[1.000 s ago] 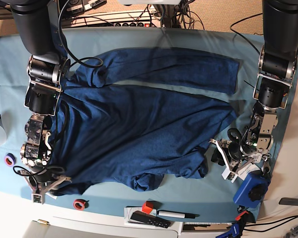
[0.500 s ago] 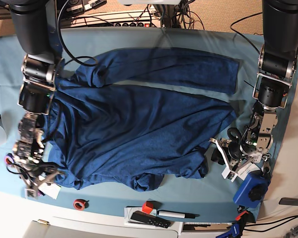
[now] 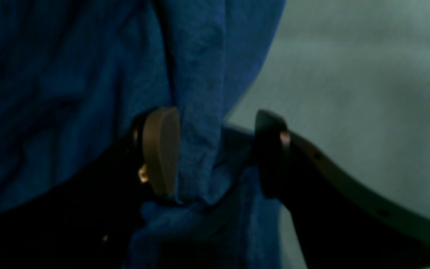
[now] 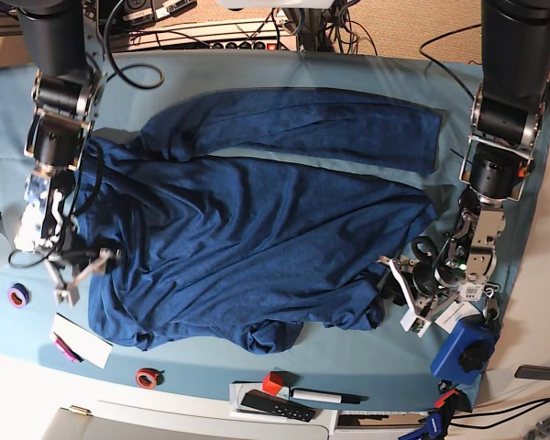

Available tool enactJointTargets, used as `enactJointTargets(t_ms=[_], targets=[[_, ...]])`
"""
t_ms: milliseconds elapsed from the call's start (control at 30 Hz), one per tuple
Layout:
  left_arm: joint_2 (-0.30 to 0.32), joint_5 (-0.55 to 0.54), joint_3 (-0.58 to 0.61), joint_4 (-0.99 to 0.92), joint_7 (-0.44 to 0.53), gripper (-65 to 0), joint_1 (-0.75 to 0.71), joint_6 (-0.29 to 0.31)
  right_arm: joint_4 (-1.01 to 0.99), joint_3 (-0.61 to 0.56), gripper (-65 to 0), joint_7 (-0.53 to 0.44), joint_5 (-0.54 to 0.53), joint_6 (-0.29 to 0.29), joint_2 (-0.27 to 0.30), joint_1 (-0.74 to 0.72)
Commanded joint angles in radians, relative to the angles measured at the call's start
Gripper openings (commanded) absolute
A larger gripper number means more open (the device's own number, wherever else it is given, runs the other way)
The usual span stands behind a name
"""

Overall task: Layout the t-shirt on the table in an organized manner, then fold the t-shirt properly
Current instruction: 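Pull the shirt side edge outward with the right gripper and release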

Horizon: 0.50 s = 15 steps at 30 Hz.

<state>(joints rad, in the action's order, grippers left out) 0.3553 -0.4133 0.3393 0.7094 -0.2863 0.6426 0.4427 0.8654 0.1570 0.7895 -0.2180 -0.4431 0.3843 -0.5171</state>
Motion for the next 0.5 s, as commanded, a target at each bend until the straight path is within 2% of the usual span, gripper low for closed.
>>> enactJointTargets(t_ms=[0, 167, 200, 333, 400, 467], targets=[[0.007, -0.01, -0.006, 0.016, 0.024, -47.7, 0.033, 0.004, 0.018, 0.019, -32.8, -0.021, -0.022, -0.001, 0.021, -0.023], [0.007, -0.01, -0.006, 0.016, 0.024, -47.7, 0.033, 0.004, 0.018, 0.09, -33.3, -0.023, -0.054, -0.001, 0.021, -0.004], [0.007, -0.01, -0.006, 0.016, 0.024, -47.7, 0.033, 0.004, 0.018, 0.104, -37.0, -0.027, -0.054, -0.001, 0.021, -0.005], [0.008, -0.01, -0.006, 0.016, 0.024, -47.7, 0.033, 0.004, 0.018, 0.148, -64.0, -0.081, -0.043, 0.004, 0.021, -0.005], [0.008, -0.01, -0.006, 0.016, 0.024, -47.7, 0.033, 0.004, 0.018, 0.16, -65.0, -0.124, -0.037, 0.042, 0.021, -0.005], [0.008, -0.01, -0.006, 0.016, 0.024, -47.7, 0.034, 0.004, 0.018, 0.16, -65.0, -0.182, 0.017, 0.089, 0.02, -0.007]])
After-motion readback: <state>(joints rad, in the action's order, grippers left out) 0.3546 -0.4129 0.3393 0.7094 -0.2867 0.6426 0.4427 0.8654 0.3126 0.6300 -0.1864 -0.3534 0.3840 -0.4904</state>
